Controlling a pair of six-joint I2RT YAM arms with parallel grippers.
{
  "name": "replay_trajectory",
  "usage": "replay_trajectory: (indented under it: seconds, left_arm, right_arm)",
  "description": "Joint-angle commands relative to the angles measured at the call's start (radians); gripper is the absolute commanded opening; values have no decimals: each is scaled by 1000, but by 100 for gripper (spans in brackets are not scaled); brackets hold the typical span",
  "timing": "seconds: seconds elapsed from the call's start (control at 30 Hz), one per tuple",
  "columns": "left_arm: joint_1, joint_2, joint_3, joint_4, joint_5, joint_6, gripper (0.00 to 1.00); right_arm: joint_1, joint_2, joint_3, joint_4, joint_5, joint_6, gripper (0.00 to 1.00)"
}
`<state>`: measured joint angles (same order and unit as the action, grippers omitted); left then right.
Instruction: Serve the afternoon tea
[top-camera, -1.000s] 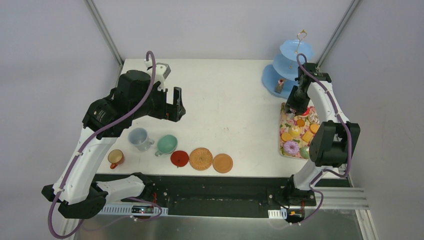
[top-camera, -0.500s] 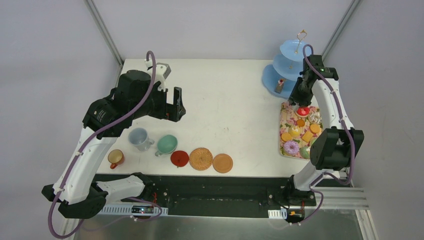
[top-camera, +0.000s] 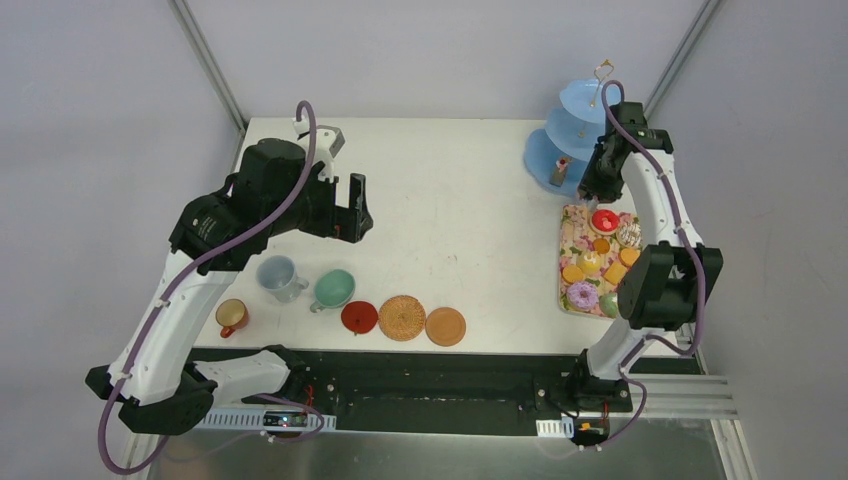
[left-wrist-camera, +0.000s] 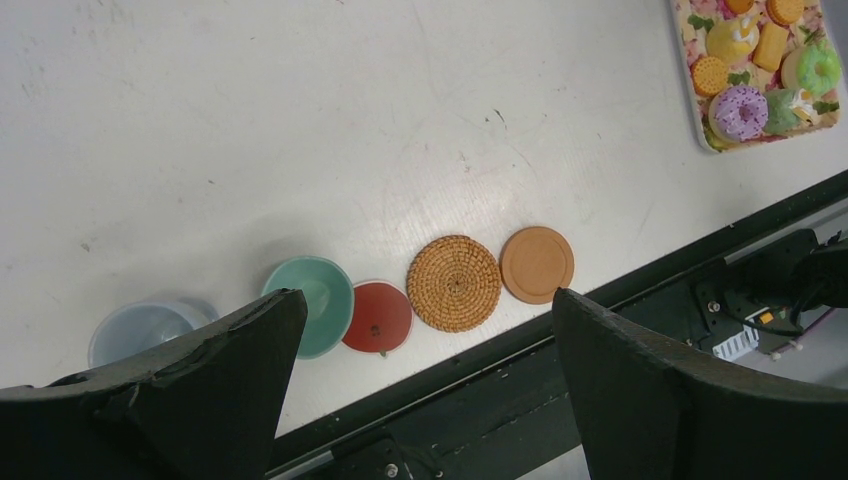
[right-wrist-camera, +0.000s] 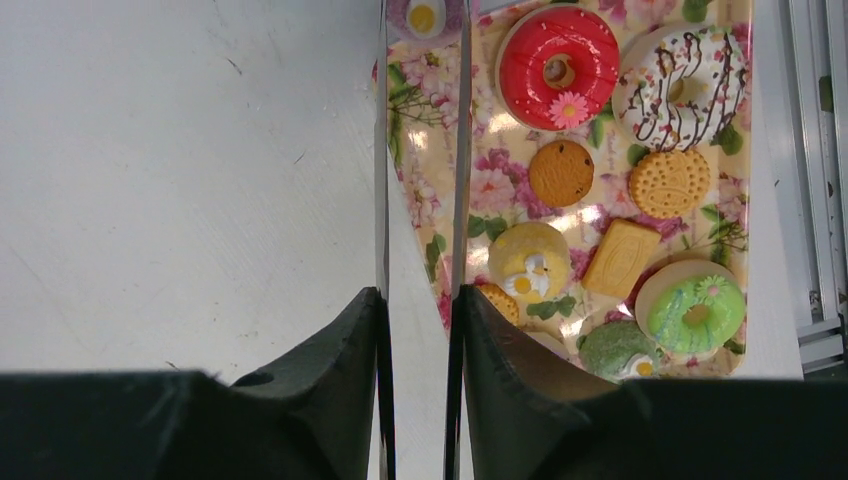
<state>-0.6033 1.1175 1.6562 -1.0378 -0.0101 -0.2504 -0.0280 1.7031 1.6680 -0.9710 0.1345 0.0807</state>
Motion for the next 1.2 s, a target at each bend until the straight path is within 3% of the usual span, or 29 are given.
replay_trajectory:
  seconds: [0.0, 0.23, 0.73, 0.77, 0.8, 1.17]
  left_arm:
    - [-9, 4, 22, -6, -2, -18, 99]
    - [-7, 8, 4, -20, -16, -41, 99]
    - [-7, 39, -3, -19, -38, -30, 100]
    - [-7, 38, -5, -18, -40, -85, 100]
    - [-7, 38, -6, -18, -42, -31, 100]
    - [-7, 37, -8, -17, -49, 2, 100]
  right_arm:
    - [-12, 41, 27, 117, 11, -39, 27]
    - [-16, 50, -25, 288, -7, -67, 27]
    - [-18, 86, -56, 377, 5, -14, 27]
    - [-17, 82, -60, 376, 12, 2, 27]
    - [-16, 77, -64, 376, 16, 18, 27]
    - [62, 17, -152, 426, 194, 124, 27]
